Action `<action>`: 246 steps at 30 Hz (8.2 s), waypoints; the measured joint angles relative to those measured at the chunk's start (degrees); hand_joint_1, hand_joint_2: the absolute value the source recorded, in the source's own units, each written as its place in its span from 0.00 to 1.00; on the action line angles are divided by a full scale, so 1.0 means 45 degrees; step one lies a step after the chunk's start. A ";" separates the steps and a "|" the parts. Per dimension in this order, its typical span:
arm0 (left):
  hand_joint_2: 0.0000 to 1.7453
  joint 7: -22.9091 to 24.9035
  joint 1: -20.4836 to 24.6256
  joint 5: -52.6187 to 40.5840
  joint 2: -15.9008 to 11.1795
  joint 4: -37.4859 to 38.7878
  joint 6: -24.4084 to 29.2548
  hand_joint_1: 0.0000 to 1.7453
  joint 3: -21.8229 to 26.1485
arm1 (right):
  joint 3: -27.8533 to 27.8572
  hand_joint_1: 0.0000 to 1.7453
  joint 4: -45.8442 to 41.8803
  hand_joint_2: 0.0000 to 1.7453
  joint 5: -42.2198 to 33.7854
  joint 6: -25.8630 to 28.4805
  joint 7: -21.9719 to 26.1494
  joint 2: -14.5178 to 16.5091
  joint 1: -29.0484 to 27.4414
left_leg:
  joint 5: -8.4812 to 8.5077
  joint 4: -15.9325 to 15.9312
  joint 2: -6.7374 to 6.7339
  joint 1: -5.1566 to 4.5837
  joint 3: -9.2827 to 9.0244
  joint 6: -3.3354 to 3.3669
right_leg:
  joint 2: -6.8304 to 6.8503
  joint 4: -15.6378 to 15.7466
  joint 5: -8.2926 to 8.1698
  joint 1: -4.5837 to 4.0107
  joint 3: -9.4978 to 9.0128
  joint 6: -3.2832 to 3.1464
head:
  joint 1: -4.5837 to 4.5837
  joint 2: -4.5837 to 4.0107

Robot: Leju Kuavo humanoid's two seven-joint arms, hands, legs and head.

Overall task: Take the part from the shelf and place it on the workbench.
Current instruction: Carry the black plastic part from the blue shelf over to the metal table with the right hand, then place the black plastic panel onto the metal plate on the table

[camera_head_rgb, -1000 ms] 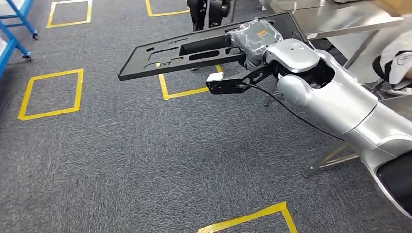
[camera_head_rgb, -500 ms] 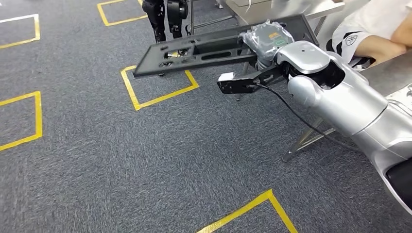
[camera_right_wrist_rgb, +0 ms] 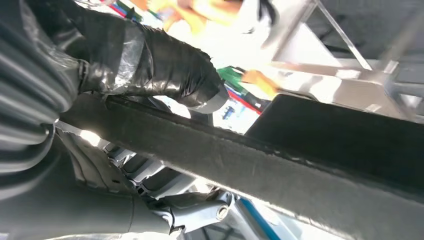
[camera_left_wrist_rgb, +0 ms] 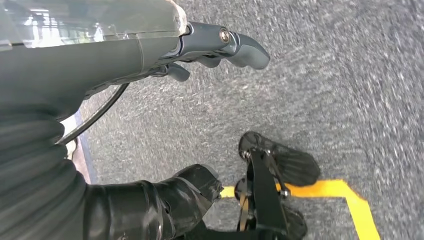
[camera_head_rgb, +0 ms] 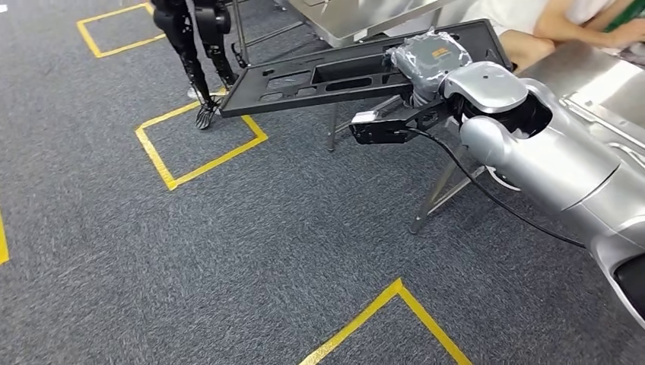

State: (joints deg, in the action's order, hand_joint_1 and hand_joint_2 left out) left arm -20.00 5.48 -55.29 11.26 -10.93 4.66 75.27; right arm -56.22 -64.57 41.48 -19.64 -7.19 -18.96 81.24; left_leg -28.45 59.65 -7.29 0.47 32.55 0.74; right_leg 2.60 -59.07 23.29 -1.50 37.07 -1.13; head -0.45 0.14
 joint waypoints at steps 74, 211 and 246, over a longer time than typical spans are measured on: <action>1.00 0.0447 -0.0042 -0.0302 -0.0087 0.0000 0.0151 0.00 -0.0174 | -0.0083 1.00 -0.0391 1.00 0.0214 0.0063 0.0165 -0.1102 -0.0106 | 0.0760 0.0269 0.1665 0.0073 0.0769 0.0000 | -0.1323 -0.0113 0.0166 0.0232 -0.0226 -0.0019 | -0.0009 0.0001; 1.00 0.0947 -0.0039 -0.0121 0.0018 0.0007 0.0089 0.00 0.0164 | -0.1041 1.00 0.1427 1.00 0.0589 0.0435 0.0922 0.0656 -0.0589 | 0.0995 0.0007 0.2287 -0.0185 0.0897 0.0432 | -0.0639 -0.1592 0.0767 0.0289 0.0427 0.0058 | -0.0063 0.0000; 1.00 0.0786 -0.0011 -0.0493 0.0104 0.0066 0.0015 0.00 0.0152 | -0.0676 1.00 0.1155 1.00 0.0510 0.0375 0.0685 0.0276 -0.0288 | -0.0054 -0.0285 0.1902 0.0100 -0.0494 0.0086 | -0.0556 0.0082 -0.0263 0.0041 0.0239 -0.0203 | -0.0232 0.0004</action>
State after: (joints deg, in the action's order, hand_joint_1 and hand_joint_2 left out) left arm -16.46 5.43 -57.51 11.73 -10.63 4.72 75.95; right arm -59.26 -59.37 43.78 -17.95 -4.11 -17.72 79.94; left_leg -28.69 58.37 1.27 0.92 30.33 1.13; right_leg 0.10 -58.71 22.11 -1.32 38.14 -2.04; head -1.49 0.15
